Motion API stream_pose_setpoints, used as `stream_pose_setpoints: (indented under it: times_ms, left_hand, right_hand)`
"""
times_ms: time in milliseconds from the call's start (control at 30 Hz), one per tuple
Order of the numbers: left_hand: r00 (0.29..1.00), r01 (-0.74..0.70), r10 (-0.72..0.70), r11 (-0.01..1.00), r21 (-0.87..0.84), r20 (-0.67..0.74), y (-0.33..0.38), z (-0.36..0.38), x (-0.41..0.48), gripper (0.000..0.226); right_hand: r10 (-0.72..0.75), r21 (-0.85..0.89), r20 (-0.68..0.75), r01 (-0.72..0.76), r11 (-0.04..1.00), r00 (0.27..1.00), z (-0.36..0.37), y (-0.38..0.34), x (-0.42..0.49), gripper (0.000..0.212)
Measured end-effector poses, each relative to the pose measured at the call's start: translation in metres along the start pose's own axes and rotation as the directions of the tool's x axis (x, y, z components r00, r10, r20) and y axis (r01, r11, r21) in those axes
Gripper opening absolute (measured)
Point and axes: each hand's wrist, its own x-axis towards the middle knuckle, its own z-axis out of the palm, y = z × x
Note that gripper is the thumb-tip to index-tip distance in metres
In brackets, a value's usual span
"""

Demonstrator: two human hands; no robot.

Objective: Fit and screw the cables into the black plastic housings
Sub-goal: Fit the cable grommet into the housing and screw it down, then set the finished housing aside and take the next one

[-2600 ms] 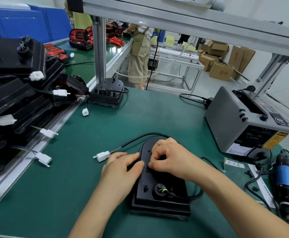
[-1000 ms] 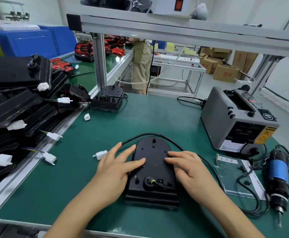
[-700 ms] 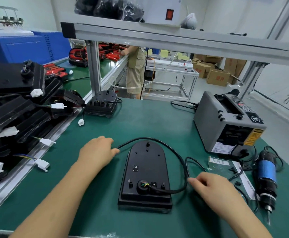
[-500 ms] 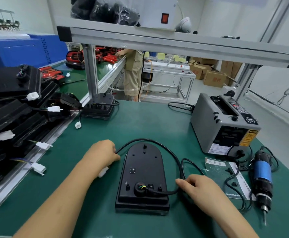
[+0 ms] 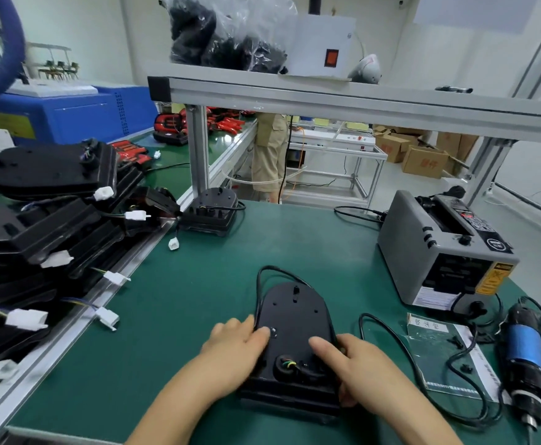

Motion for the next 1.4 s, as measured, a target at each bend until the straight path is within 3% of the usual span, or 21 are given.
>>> stream_pose_setpoints:
  times_ms: [67,167,267,333,433,567,633,700,900,1100,1133,1167,1200,1233,1267,1300,1367,1400]
  left_hand:
    - [0.997,0.026,-0.035,0.992,-0.121,-0.068,0.004,0.008,-0.002,0.051]
    - [0.992,-0.028,-0.021,0.918,-0.396,-0.121,0.007,0.013,-0.008,0.048]
    - [0.991,-0.108,0.028,0.747,-0.655,-0.131,0.016,0.015,-0.016,0.040]
    - [0.983,-0.163,0.042,0.646,-0.746,-0.178,0.022,0.014,-0.019,0.035]
    - [0.984,-0.133,-0.036,0.505,-0.853,-0.175,0.024,0.017,-0.022,0.027]
    - [0.985,-0.127,-0.043,0.482,-0.867,-0.169,0.028,0.020,-0.029,0.026]
    - [0.996,-0.052,-0.053,0.345,-0.937,-0.075,0.033,0.017,-0.032,0.018]
    - [0.999,-0.008,-0.035,0.234,-0.972,-0.017,0.035,0.016,-0.032,0.025]
    - [0.993,-0.028,-0.117,-0.111,-0.993,-0.015,0.034,0.031,-0.023,0.040]
    - [0.973,-0.048,-0.232,-0.270,-0.962,0.017,0.027,0.044,-0.006,0.033]
    - [0.984,-0.015,-0.174,-0.335,-0.942,0.046,0.029,0.038,-0.012,0.042]
    - [0.969,-0.053,-0.236,-0.508,-0.860,0.079,0.024,0.039,-0.011,0.063]
    - [0.949,-0.124,-0.314,-0.482,-0.867,0.039,0.019,0.046,-0.007,0.077]
    - [0.947,-0.138,-0.321,-0.492,-0.860,0.032,0.020,0.046,-0.003,0.074]
    - [0.959,-0.137,-0.282,-0.495,-0.858,0.009,0.022,0.046,-0.002,0.055]
    - [0.974,-0.078,-0.228,-0.398,-0.914,0.016,0.028,0.042,-0.006,0.031]
    - [0.957,-0.081,-0.288,-0.373,-0.924,0.033,0.022,0.039,0.003,0.026]
    - [0.958,-0.108,-0.287,-0.407,-0.907,0.014,0.026,0.040,0.008,0.027]
  right_hand:
    - [-0.011,-0.057,-0.015,0.010,0.998,1.000,0.002,-0.001,0.003,0.054]
    - [0.013,0.230,-0.029,-0.006,0.973,1.000,0.001,-0.001,0.008,0.047]
    - [0.021,0.528,-0.089,0.029,0.849,0.996,-0.007,-0.001,0.016,0.026]
    - [0.041,0.624,-0.129,0.049,0.780,0.991,-0.013,-0.004,0.022,0.014]
    - [0.062,0.703,-0.158,0.068,0.708,0.985,-0.019,-0.008,0.031,0.010]
    - [0.053,0.672,-0.235,0.123,0.730,0.971,-0.020,-0.015,0.039,0.016]
    - [0.033,0.622,-0.272,0.150,0.769,0.962,-0.017,-0.018,0.044,0.028]
    - [0.002,0.559,-0.296,0.172,0.811,0.955,-0.017,-0.023,0.046,0.036]
    - [-0.055,0.492,-0.152,0.123,0.862,0.987,-0.026,-0.048,0.055,0.026]
    - [-0.050,0.373,-0.043,0.062,0.926,0.998,-0.024,-0.055,0.071,0.026]
    - [-0.056,0.361,-0.029,0.063,0.930,0.998,-0.023,-0.056,0.072,0.025]
    - [-0.062,0.350,-0.020,0.065,0.935,0.998,-0.023,-0.056,0.073,0.025]
    - [-0.067,0.339,-0.017,0.069,0.938,0.998,-0.023,-0.057,0.073,0.024]
    - [-0.069,0.328,-0.018,0.071,0.942,0.997,-0.024,-0.058,0.074,0.024]
    - [-0.069,0.318,-0.016,0.071,0.946,0.997,-0.025,-0.059,0.074,0.025]
    - [-0.068,0.304,-0.011,0.068,0.950,0.998,-0.026,-0.061,0.074,0.027]
    - [-0.063,0.271,-0.011,0.063,0.961,0.998,-0.026,-0.065,0.075,0.033]
    - [-0.070,0.259,-0.026,0.074,0.963,0.997,-0.025,-0.067,0.076,0.037]
